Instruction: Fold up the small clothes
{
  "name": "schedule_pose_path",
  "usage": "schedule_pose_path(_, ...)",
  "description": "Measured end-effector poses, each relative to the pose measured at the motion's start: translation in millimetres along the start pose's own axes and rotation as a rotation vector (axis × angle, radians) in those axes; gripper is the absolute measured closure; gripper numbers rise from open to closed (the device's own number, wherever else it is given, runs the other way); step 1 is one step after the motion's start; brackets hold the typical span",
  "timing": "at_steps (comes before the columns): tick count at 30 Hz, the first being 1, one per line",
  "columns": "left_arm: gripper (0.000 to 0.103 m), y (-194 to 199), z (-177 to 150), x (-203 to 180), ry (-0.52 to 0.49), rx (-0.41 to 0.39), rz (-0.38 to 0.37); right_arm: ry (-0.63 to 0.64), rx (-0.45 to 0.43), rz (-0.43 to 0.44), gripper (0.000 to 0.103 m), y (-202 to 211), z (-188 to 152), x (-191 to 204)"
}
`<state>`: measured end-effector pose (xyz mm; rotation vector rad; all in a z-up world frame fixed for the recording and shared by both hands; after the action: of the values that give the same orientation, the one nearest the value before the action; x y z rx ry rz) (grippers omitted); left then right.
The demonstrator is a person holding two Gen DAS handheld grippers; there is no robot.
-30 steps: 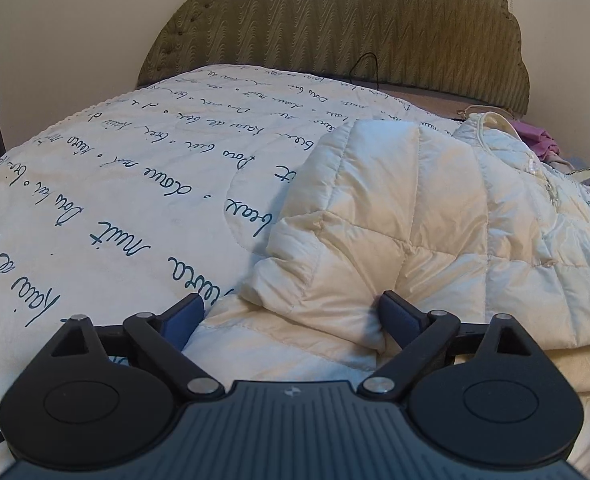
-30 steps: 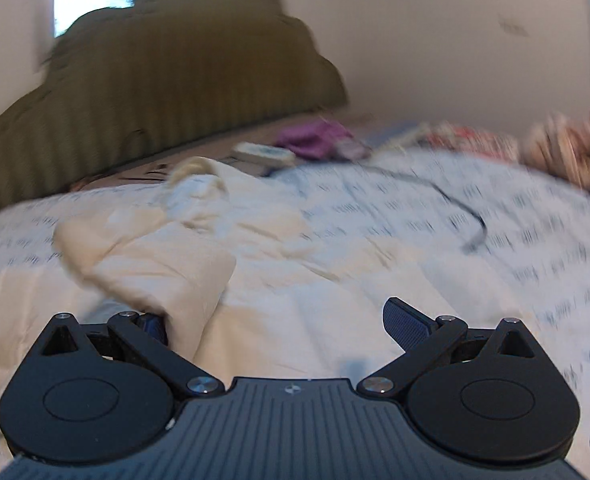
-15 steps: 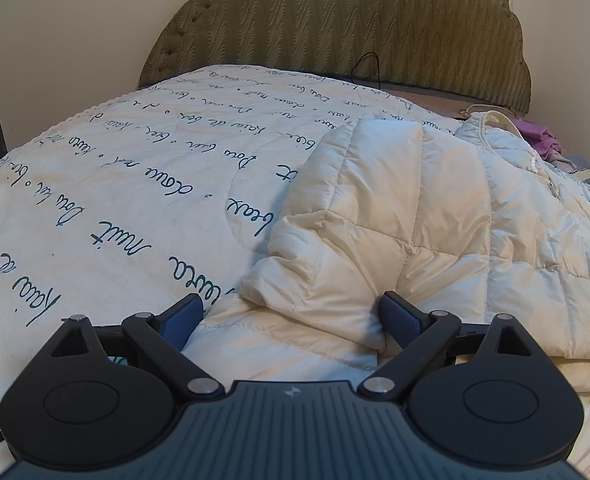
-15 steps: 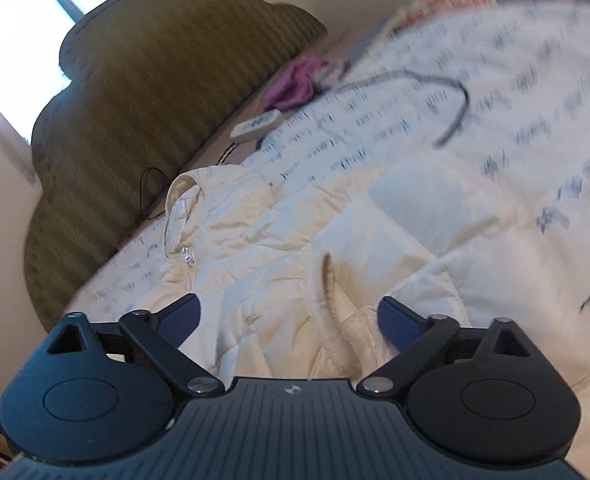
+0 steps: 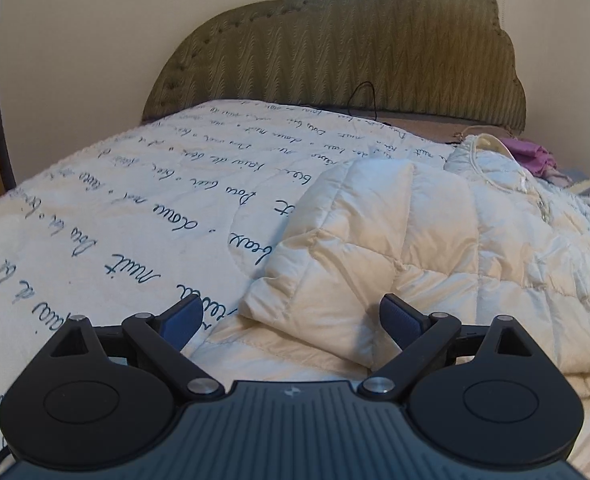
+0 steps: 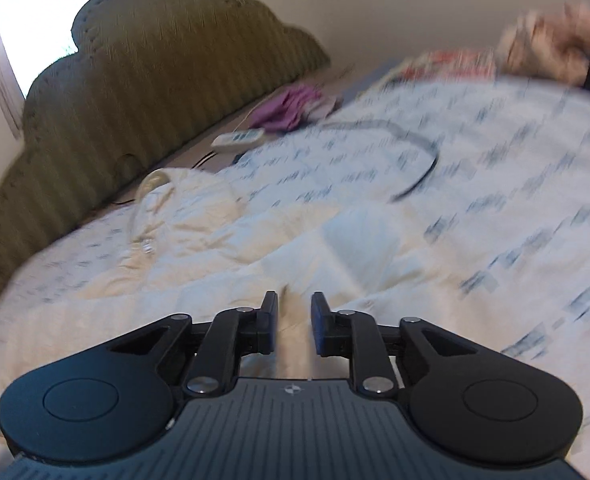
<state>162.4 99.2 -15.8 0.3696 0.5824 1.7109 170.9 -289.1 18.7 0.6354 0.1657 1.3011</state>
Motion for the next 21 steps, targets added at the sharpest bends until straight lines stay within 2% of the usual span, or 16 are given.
schedule_pose_path(1,0.007,0,-1,-3,-0.016,-0.001,0.005,0.015,-0.024,0.016,0.054,5,0,4)
schedule_pose_path(4,0.007,-1,-2,-5,-0.035,-0.001,0.011,0.119,-0.043,0.104,0.043,10,-3,31)
schedule_pose_path(7,0.007,-4,-2,-2,-0.019,0.016,0.006,0.236,0.005,0.157,0.039,2,-15,60)
schedule_pose_path(11,0.007,-10,-3,4,0.014,0.049,-0.007,0.334,0.053,0.075,0.036,-16,-39,70)
schedule_pose_path(14,0.007,-12,-4,4,0.016,0.057,-0.009,0.336,0.043,0.072,0.033,-16,-48,64)
schedule_pose_path(19,0.006,-13,-6,0,-0.006,0.053,0.007,0.355,0.021,0.055,0.02,-20,-58,62)
schedule_pose_path(21,0.005,-13,-7,-1,-0.01,0.051,0.013,0.359,0.014,0.054,0.019,-22,-63,60)
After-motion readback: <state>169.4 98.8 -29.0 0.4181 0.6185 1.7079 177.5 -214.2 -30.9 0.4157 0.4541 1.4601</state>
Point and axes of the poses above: each gripper's, at about its wrist camera, not at the fingertips, and y roughly against the way its jaws point, x to its left, z to its top, the point moved 1 cm from there along -y, roughly the way its jaws point, and after that the axes turned 2 degrees about -z, right-handed, at the moved point
